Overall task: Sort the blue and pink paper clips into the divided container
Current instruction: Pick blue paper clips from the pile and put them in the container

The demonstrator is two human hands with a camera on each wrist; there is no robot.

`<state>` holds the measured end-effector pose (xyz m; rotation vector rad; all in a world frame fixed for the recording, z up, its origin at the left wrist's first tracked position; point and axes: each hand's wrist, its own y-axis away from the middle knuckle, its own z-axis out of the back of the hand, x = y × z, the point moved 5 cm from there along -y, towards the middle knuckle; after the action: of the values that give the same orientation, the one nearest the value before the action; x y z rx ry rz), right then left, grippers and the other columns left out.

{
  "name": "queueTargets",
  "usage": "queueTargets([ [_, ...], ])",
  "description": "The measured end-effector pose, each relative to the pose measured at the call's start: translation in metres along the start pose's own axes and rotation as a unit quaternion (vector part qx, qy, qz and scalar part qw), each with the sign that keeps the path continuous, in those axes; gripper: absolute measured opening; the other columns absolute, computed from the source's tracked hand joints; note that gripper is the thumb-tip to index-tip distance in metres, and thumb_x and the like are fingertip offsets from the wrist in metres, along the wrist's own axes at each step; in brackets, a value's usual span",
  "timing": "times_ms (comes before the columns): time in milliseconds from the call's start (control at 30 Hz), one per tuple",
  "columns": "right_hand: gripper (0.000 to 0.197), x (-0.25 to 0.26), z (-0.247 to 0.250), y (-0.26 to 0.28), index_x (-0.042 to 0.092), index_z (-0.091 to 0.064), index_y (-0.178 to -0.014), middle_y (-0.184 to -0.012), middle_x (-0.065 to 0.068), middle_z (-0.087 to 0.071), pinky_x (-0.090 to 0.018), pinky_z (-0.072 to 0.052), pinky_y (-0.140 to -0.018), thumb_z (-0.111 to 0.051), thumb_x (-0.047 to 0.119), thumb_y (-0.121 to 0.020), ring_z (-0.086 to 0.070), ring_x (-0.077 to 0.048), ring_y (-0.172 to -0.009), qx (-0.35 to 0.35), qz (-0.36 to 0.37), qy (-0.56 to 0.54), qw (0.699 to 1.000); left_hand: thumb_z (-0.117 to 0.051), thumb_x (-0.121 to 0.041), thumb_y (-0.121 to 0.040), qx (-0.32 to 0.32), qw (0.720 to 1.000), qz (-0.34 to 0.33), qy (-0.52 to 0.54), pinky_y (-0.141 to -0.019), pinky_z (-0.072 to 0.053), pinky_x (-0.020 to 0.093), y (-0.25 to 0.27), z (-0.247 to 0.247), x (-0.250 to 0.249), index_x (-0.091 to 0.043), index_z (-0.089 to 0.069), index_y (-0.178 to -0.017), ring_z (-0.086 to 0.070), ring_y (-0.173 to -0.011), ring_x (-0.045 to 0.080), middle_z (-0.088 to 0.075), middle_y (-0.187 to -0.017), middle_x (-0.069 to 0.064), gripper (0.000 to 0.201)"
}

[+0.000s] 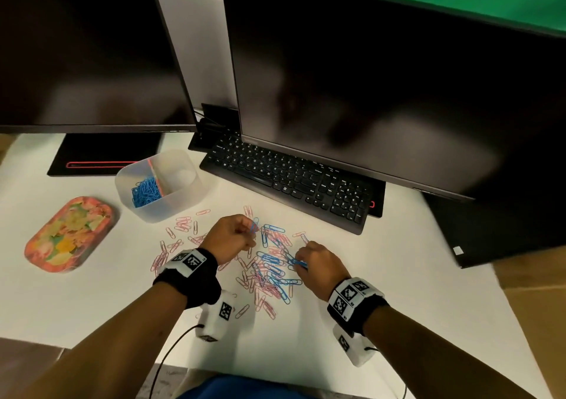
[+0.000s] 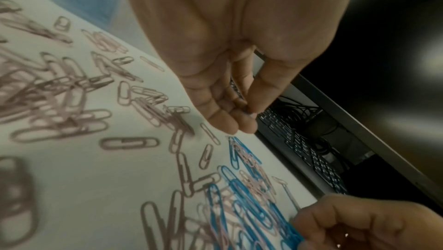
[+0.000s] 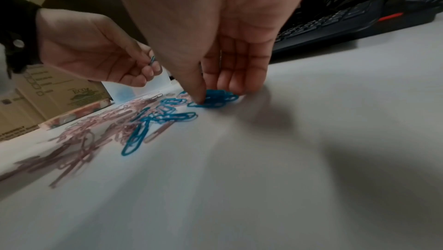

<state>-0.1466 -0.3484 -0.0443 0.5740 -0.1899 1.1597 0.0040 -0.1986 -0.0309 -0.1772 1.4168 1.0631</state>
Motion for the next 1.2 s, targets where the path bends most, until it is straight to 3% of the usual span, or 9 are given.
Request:
queueTargets([
  [167,0.061,-0.003,-0.003,0.012,0.017,-0.042,-0.14,-0.134,-0.002,-0.044,-0.035,-0.043,-0.101,-0.06,0.043,-0.088,-0.042,-0.021,-0.124,0.06,0.049,0.033,0.996,-0.052,0.009,-0.084,0.016,0.989,0.043,0.137,-0.066,-0.052,0.033,0.013,-0.006,0.01,-0.004,-0.057,-0.076,-0.06,-0.063,0.025,-0.059,-0.072,0.014,0.015],
  [267,0.055,-0.001,-0.004,0.013,0.017,-0.046,-0.138,-0.13,-0.003,-0.045,-0.033,-0.044,-0.098,-0.059,0.04,-0.09,-0.044,-0.022,-0.122,0.053,0.062,0.042,0.996,-0.053,0.001,-0.078,0.03,0.986,0.051,0.156,-0.058,-0.044,0.031,0.016,-0.015,0.012,-0.005,-0.055,-0.072,-0.049,-0.059,0.023,-0.051,-0.063,0.013,0.009],
  [400,0.036,-0.002,-0.002,0.009,0.018,-0.058,-0.126,-0.121,-0.002,-0.053,-0.031,-0.045,-0.093,-0.056,0.033,-0.093,-0.05,-0.021,-0.115,0.025,0.06,0.028,0.997,-0.057,-0.013,-0.077,0.031,0.997,0.037,0.055,-0.058,-0.034,0.028,0.019,-0.023,0.015,-0.014,-0.056,-0.069,-0.039,-0.055,0.018,-0.045,-0.057,-0.001,0.008],
  [533,0.029,-0.001,-0.001,0.009,0.017,-0.062,-0.119,-0.116,-0.003,-0.056,-0.03,-0.046,-0.088,-0.053,0.03,-0.095,-0.053,-0.021,-0.109,0.019,0.062,0.035,0.997,-0.065,-0.015,-0.081,0.021,0.991,-0.042,-0.123,-0.063,-0.045,0.024,0.027,-0.032,0.011,-0.02,-0.063,-0.079,-0.055,-0.065,0.012,-0.06,-0.071,-0.002,0.005],
  [600,0.028,-0.002,-0.001,0.009,0.016,-0.063,-0.117,-0.114,-0.004,-0.057,-0.031,-0.047,-0.087,-0.051,0.029,-0.096,-0.055,-0.022,-0.107,0.02,0.054,0.035,0.998,-0.068,-0.02,-0.08,0.051,0.969,-0.096,-0.222,-0.063,-0.047,0.022,0.034,-0.045,0.006,-0.023,-0.063,-0.081,-0.056,-0.066,0.01,-0.059,-0.073,-0.007,0.006],
  [733,0.023,0.0,-0.002,0.007,0.011,-0.064,-0.109,-0.111,-0.009,-0.058,-0.034,-0.048,-0.085,-0.048,0.022,-0.096,-0.057,-0.027,-0.103,0.028,0.033,0.042,0.998,-0.062,-0.032,-0.084,0.076,0.879,-0.17,-0.439,-0.075,-0.047,0.028,0.037,-0.078,0.004,-0.022,-0.064,-0.097,-0.06,-0.09,0.018,-0.06,-0.101,-0.003,0.016],
  [833,0.018,0.001,-0.003,0.005,0.009,-0.061,-0.105,-0.111,-0.011,-0.057,-0.034,-0.047,-0.082,-0.048,0.017,-0.095,-0.057,-0.029,-0.102,0.03,0.002,0.06,0.998,-0.054,-0.028,-0.09,0.064,0.853,-0.165,-0.49,-0.079,-0.05,0.034,0.035,-0.091,0.008,-0.017,-0.065,-0.102,-0.061,-0.096,0.026,-0.06,-0.108,0.004,0.02],
  [1033,0.019,-0.011,-0.003,0.01,0.008,-0.056,-0.108,-0.112,-0.012,-0.057,-0.033,-0.047,-0.08,-0.05,0.019,-0.095,-0.058,-0.029,-0.101,0.03,-0.04,0.05,0.997,-0.06,-0.024,-0.088,0.048,0.892,-0.145,-0.427,-0.079,-0.052,0.031,0.031,-0.086,0.007,-0.02,-0.067,-0.091,-0.061,-0.091,0.021,-0.061,-0.102,0.001,0.009],
  [1200,0.015,-0.022,0.002,0.021,0.011,-0.06,-0.101,-0.105,-0.008,-0.06,-0.024,-0.037,-0.072,-0.05,0.021,-0.095,-0.057,-0.024,-0.093,0.027,-0.037,0.001,0.999,-0.07,-0.016,-0.079,0.021,0.954,-0.106,-0.28,-0.073,-0.056,0.031,0.03,-0.063,0.004,-0.019,-0.064,-0.073,-0.064,-0.075,0.012,-0.066,-0.077,-0.007,0.01],
])
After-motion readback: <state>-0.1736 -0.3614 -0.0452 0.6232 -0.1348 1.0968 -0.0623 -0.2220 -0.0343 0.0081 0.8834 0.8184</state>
